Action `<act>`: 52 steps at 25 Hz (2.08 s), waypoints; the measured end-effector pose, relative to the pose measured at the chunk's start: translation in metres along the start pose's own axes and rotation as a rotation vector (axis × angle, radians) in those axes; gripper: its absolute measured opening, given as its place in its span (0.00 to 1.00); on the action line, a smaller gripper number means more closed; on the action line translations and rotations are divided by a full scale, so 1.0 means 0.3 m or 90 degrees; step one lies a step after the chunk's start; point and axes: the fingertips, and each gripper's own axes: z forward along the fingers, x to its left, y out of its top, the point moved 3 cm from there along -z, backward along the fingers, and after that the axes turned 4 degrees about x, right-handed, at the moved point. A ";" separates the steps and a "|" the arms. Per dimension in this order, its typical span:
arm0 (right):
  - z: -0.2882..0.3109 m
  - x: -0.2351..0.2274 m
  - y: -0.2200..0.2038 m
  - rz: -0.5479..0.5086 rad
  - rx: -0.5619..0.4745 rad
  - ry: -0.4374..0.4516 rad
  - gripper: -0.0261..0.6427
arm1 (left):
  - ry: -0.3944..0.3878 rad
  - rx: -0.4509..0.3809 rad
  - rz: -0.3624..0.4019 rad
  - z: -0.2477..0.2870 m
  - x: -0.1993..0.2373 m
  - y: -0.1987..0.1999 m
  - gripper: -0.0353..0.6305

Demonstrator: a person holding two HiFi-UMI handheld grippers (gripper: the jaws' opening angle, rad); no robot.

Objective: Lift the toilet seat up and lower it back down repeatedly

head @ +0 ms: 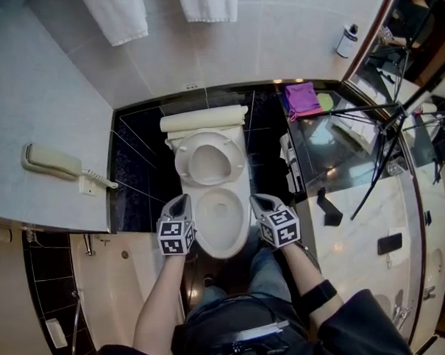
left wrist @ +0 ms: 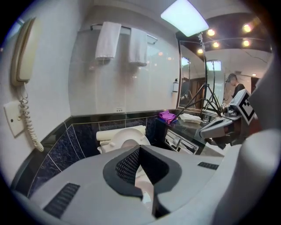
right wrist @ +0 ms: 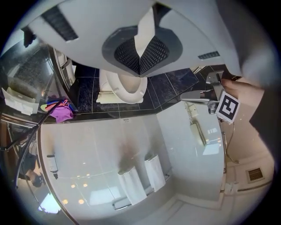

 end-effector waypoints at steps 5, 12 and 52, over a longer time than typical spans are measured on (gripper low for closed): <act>-0.098 0.061 -0.032 -0.019 -0.008 -0.042 0.04 | -0.031 -0.016 0.008 -0.182 -0.044 -0.034 0.05; -0.211 0.122 -0.097 -0.012 -0.032 -0.089 0.04 | -0.053 -0.036 0.027 -0.334 -0.064 -0.113 0.05; 0.459 -0.254 0.292 -0.502 0.097 -0.102 0.38 | 0.037 -0.013 0.022 0.141 -0.023 -0.010 0.05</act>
